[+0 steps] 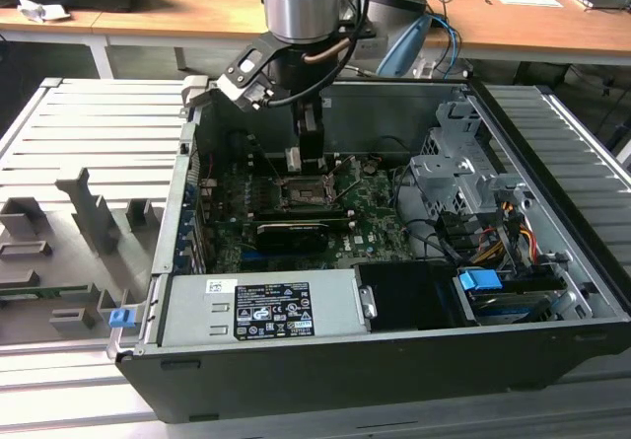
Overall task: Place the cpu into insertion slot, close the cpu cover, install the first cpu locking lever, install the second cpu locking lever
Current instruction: 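Place the cpu into insertion slot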
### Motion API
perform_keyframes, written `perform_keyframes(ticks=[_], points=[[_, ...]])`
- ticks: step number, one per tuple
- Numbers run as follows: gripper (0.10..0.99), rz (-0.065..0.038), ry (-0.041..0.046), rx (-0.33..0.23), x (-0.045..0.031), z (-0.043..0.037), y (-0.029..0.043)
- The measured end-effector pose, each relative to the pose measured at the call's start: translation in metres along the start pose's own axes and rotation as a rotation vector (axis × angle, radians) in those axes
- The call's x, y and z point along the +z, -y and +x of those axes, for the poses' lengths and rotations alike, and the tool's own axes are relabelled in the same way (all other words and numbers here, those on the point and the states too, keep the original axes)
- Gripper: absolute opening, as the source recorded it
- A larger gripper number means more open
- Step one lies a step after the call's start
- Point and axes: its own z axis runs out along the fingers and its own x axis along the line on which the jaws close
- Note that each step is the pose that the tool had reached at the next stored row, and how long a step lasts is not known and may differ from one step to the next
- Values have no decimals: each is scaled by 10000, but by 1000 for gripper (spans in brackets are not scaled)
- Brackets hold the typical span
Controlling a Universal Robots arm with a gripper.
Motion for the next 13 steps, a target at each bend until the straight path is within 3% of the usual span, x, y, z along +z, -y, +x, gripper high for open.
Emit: perform_keyframes(ticks=[13], points=[[529, 7, -4, 1, 215, -3, 19]])
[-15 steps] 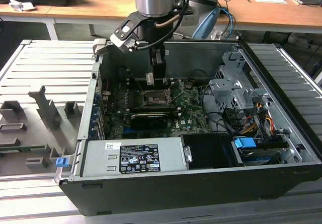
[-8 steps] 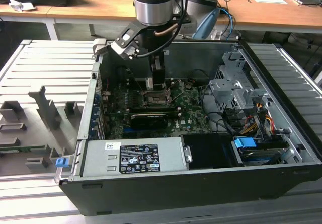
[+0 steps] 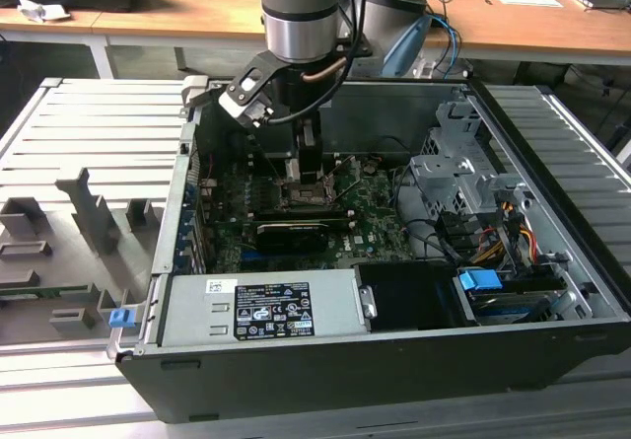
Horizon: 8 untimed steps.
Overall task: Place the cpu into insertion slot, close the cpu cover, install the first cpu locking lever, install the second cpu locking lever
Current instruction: 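Place the cpu into insertion slot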
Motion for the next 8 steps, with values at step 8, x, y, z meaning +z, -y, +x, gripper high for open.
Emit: perform_keyframes(ticks=[8], points=[[529, 1, 1, 0, 72, -1, 6]])
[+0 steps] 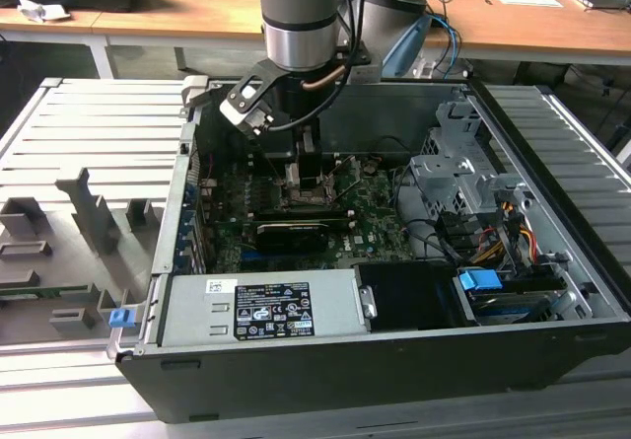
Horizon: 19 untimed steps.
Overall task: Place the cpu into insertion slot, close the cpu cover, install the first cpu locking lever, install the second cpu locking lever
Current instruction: 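Place the cpu into insertion slot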
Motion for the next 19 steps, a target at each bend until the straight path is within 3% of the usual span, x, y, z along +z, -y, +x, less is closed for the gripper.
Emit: perform_keyframes(ticks=[9, 19], points=[[529, -2, 0, 0, 28, -1, 3], [529, -18, -1, 0, 108, -1, 10]])
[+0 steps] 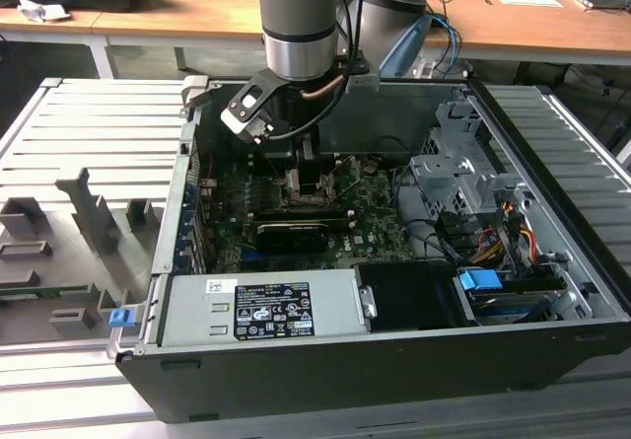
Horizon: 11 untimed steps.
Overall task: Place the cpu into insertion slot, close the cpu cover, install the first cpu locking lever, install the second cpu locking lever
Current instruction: 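Place the cpu into insertion slot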
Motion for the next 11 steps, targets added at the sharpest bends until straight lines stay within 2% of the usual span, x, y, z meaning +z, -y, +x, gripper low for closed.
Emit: perform_keyframes(ticks=[11], points=[[529, -2, -20, 2, 44, 0, 4]])
